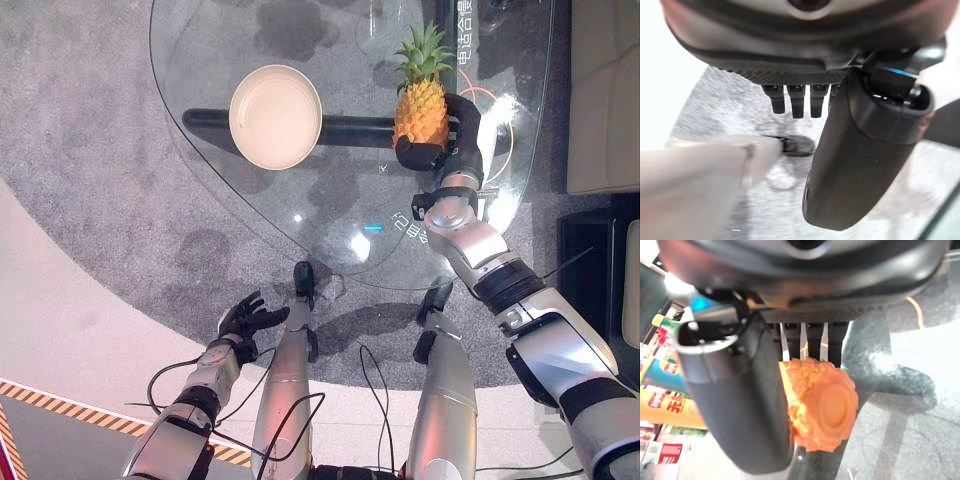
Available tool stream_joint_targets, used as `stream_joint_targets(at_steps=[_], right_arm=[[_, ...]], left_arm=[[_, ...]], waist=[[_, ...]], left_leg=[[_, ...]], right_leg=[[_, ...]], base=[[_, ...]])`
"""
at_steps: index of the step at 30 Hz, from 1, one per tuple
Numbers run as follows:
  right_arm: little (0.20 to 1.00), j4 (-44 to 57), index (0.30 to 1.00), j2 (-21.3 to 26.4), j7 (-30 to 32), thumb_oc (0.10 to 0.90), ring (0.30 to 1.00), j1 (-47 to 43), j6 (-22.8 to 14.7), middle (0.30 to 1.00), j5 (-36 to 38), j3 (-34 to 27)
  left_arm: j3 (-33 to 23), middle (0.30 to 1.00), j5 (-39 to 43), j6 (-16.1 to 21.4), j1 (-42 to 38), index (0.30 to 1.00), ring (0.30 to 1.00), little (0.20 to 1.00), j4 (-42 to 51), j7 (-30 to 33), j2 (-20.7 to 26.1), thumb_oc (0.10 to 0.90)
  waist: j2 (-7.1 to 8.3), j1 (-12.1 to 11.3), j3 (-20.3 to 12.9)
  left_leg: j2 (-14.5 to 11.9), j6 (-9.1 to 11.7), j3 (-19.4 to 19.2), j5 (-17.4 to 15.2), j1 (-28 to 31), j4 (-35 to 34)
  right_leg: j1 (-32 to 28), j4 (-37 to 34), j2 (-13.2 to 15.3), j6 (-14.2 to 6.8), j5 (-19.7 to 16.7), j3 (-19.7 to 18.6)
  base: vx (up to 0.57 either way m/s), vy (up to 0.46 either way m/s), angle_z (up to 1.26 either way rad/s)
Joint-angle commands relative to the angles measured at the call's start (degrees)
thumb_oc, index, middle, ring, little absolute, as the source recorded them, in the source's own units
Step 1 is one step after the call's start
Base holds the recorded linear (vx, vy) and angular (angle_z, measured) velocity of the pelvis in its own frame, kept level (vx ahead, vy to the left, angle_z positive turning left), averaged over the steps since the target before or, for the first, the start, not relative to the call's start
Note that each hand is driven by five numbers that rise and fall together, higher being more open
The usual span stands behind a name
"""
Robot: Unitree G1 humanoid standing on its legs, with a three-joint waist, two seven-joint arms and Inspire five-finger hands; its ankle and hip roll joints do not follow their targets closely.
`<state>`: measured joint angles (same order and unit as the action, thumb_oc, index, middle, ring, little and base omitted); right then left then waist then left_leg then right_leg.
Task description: Pick up the fruit to the plate
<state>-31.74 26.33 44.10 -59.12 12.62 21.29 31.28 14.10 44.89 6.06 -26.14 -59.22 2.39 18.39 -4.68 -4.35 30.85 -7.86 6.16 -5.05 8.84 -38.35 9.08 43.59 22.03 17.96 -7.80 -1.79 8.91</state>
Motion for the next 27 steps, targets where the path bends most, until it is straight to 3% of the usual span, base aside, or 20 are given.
stream_joint_targets(at_steps=[1,6,12,21,27], right_arm=[[0.2,2.7,0.3,4.4,3.0,0.1,0.3,-2.5,-1.8,0.3,-7.7,-1.7],[0.2,7.0,0.3,5.4,4.7,0.1,0.3,-0.7,-2.6,0.3,-14.7,-3.2],[0.2,12.6,0.3,6.4,6.2,0.1,0.3,1.9,-3.7,0.3,-20.9,-3.5],[0.2,17.1,0.3,7.3,6.1,0.1,0.3,2.9,-6.8,0.3,-28.2,-3.7],[0.2,19.5,0.3,7.5,4.8,0.1,0.3,3.6,-10.6,0.3,-32.0,-4.1]], left_arm=[[-2.6,0.9,6.6,5.0,1.0,0.9,0.9,0.9,1.1,4.6,1.7,0.8],[-8.9,0.9,12.3,9.0,0.0,0.9,0.9,0.9,3.8,10.4,2.8,0.8],[-14.3,0.9,14.4,16.7,-2.4,0.9,0.9,0.9,6.9,17.2,3.7,0.8],[-15.5,0.9,15.2,23.3,-8.2,0.9,0.9,0.9,13.7,19.1,5.8,0.8],[-14.9,0.9,13.5,25.1,-11.7,0.9,0.9,0.9,21.3,19.5,6.9,0.8]], waist=[[-2.38,-0.6,-1.1],[-2.17,-0.5,-1.1],[-1.61,0.3,-1.1],[-1.13,1.4,-1.1],[-0.89,1.6,-1.1]], left_leg=[[-0.5,1.3,2.5,-2.6,-2.8,4.9],[-0.3,1.4,2.8,-2.7,-2.3,4.7],[-0.3,1.4,2.9,-2.7,-2.3,4.5],[-0.6,1.6,2.6,-2.9,-2.1,4.6],[-0.7,1.7,2.4,-3.0,-2.1,4.4]], right_leg=[[0.5,-2.0,0.5,-1.4,-1.6,0.6],[0.0,-2.0,0.6,-1.5,-1.3,0.7],[0.2,-1.7,0.3,-1.3,-0.8,0.1],[0.0,-1.8,0.1,-1.4,-0.7,-0.4],[-0.1,-2.2,0.2,-1.6,-0.9,-0.3]], base=[[0.0,0.0,0.0],[0.0,0.0,0.0],[0.0,0.0,0.0],[0.0,0.0,0.0],[0.0,-0.005,0.0]])
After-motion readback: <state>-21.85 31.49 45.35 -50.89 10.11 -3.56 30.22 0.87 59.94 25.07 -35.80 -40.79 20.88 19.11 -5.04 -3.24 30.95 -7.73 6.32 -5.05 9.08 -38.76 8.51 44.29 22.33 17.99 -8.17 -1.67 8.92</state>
